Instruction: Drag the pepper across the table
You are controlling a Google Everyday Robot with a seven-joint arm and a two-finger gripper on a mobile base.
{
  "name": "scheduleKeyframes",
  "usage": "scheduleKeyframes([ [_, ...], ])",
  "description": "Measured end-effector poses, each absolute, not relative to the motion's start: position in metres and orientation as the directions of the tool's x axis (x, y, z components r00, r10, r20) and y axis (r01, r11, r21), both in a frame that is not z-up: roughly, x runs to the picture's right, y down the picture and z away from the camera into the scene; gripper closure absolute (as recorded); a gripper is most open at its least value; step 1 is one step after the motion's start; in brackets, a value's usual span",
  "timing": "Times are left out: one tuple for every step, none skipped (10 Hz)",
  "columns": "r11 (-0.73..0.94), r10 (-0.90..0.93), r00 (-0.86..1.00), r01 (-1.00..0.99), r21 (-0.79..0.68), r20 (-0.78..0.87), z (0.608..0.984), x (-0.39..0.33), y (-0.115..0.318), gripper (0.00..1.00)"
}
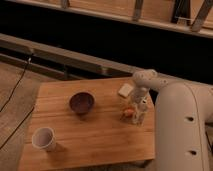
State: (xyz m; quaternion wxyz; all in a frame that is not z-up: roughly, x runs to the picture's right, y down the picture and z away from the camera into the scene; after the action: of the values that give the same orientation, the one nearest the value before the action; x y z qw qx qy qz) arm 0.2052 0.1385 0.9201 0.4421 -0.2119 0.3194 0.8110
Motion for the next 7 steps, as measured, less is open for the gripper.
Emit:
scheduleKeyframes([
  [-0.405, 0.58, -0.521, -0.851, 0.333, -0.626, 0.9192, 0.2072, 0.1391, 1.0],
  [-0.405, 0.581, -0.52, -0.852, 0.332, -0.626, 0.9184, 0.2079, 0.1389, 1.0],
  [-0.405, 0.581, -0.52, -0.852, 0.333, -0.626, 0.9177, 0.2088, 0.1387, 1.0],
  [-0.404, 0.582, -0.52, -0.852, 0.332, -0.626, 0.9171, 0.2094, 0.1381, 1.0],
  [-0.404, 0.582, -0.52, -0.852, 0.332, -0.625, 0.917, 0.2099, 0.1376, 1.0],
  [-0.404, 0.584, -0.519, -0.853, 0.332, -0.624, 0.917, 0.2102, 0.1367, 1.0],
  [-0.402, 0.587, -0.518, -0.854, 0.33, -0.622, 0.9176, 0.2102, 0.135, 1.0],
])
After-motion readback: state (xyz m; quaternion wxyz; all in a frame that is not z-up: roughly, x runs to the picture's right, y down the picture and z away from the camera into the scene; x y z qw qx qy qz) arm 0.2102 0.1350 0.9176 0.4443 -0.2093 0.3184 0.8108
